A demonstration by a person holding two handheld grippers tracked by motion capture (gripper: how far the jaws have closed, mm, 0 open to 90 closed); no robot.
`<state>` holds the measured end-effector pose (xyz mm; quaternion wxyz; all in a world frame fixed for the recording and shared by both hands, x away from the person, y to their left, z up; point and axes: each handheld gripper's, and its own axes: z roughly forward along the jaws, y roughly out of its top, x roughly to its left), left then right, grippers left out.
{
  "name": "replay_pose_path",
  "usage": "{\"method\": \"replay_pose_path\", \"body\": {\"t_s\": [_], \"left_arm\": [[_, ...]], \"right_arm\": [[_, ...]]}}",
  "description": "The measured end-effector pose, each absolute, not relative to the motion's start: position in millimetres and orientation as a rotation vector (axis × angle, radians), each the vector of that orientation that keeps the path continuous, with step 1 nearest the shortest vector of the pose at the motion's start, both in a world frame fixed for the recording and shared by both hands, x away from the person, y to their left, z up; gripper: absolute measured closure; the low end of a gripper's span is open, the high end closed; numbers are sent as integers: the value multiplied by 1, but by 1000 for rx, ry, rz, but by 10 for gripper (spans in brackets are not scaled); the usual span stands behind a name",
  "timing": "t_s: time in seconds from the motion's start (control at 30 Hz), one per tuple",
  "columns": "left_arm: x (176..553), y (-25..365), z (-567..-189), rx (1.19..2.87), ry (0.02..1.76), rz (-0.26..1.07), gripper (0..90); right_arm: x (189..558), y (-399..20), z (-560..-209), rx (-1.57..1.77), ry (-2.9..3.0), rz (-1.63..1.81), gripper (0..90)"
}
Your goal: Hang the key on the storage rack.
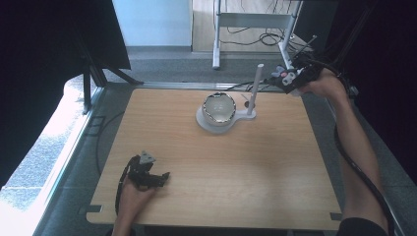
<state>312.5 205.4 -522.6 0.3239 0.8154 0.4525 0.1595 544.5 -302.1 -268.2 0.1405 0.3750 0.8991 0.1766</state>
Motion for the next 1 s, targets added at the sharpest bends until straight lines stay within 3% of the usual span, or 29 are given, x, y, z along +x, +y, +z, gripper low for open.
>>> {"method": "replay_pose_path", "body": {"t_s": [0.4,1.0], "left_arm": [[312,205,-523,2140,1187,419,49],[312,205,-523,2136,1188,422,49]], "right_arm": [[551,-283,-269,1038,2607,491,413],[552,-259,-302,997,2700,467,408]]}}
